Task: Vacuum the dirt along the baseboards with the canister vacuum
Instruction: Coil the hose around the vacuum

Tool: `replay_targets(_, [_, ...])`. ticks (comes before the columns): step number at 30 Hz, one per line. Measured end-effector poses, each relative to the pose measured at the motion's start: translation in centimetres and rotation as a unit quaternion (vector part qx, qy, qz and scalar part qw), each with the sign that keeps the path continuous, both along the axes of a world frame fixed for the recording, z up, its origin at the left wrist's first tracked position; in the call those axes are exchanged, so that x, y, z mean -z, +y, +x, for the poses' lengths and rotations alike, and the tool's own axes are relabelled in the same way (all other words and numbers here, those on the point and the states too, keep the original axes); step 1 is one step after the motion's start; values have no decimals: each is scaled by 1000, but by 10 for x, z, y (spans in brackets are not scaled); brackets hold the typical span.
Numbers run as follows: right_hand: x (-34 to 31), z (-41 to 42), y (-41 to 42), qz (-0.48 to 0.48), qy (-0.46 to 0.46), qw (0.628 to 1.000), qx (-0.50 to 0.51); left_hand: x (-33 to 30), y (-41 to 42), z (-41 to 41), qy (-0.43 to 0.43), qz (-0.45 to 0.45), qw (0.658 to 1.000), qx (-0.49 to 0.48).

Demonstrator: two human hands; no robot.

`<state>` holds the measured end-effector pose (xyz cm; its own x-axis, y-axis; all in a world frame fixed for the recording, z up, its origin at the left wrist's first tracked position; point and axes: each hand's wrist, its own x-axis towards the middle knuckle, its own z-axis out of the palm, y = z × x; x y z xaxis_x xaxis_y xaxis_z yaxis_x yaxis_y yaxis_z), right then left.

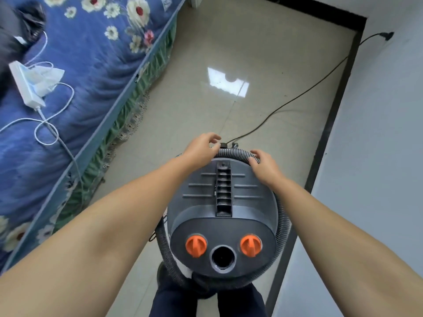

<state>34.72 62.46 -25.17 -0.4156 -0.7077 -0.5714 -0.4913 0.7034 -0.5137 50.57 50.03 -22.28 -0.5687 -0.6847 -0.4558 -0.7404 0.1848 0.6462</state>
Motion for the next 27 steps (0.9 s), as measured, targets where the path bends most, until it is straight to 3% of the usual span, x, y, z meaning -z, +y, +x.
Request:
replay_targets(8, [-105,75,-68,-48,60,997,-5,-76,-42,102,73,-16,997,-9])
replay_targets(16, [-186,194,-175,-92,91,992,15,-176,-158,229,114,-71,990,45])
replay_targets(20, [-208,191,-184,-85,109,989,57,-208,-194,225,141,-100,982,82])
replay_targets(27, [-225,163,-199,-111,103,980,126,-229,-214,158,153,-66,971,172])
